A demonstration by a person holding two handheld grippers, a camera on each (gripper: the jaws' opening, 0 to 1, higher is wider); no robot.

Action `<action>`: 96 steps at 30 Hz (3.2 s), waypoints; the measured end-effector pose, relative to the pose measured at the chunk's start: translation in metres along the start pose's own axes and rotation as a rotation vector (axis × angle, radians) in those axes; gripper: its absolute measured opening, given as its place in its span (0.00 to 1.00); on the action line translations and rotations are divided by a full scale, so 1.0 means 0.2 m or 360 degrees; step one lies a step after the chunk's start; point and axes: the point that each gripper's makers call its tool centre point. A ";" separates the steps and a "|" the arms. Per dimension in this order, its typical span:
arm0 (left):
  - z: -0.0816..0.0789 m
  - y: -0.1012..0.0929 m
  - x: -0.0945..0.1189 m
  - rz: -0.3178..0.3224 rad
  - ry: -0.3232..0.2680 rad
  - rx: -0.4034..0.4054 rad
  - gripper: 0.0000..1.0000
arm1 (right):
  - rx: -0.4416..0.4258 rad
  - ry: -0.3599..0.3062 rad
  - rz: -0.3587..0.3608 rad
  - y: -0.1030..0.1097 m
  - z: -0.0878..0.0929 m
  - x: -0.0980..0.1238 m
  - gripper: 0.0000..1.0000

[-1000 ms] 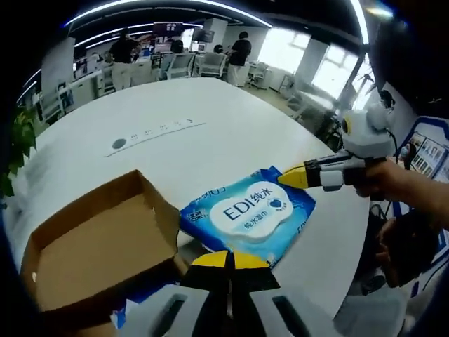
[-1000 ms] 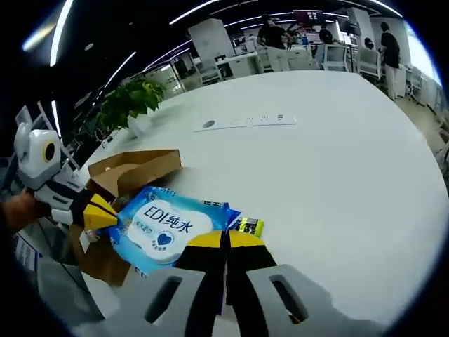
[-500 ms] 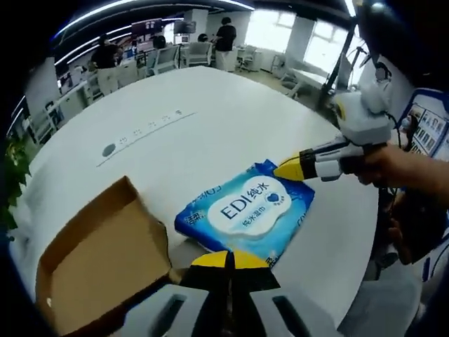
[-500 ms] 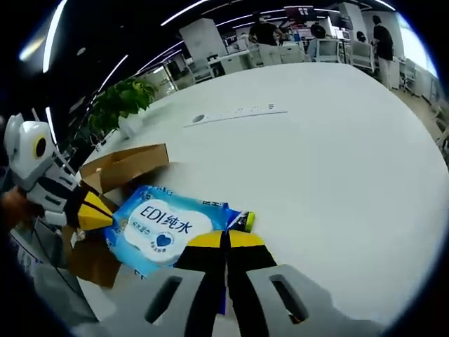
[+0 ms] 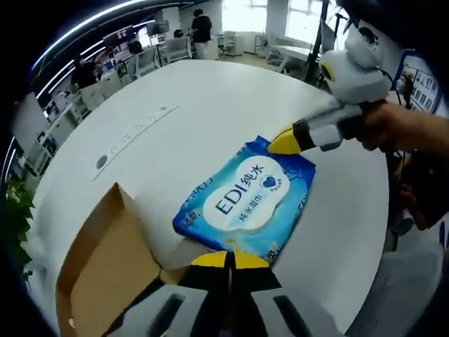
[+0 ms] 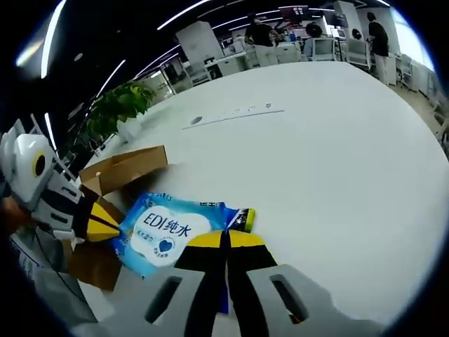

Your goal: Operate the shoe box by opening the lid, removing the specified soft item, and placing it in the target area until the item is outside and the box remains undamaged.

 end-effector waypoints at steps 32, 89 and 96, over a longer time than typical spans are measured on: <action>-0.05 -0.04 0.28 0.0186 -0.0410 0.0266 0.37 | 0.0372 0.0038 0.0119 0.07 -0.04 0.19 0.21; 0.50 0.19 0.47 0.0295 -0.0277 0.0003 0.20 | 0.1350 0.0330 -0.0479 1.12 -0.05 0.01 0.28; 0.49 0.18 0.41 0.0333 -0.0235 -0.0085 0.17 | 0.1399 0.0399 -0.0515 1.15 -0.01 -0.07 0.27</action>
Point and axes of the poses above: the point that each gripper's makers call its tool centre point, and the gripper's own axes: x roughly backward along the fingers, y roughly to its left, z roughly out of its underside, and after that the axes turned 3 degrees about -z, right-handed
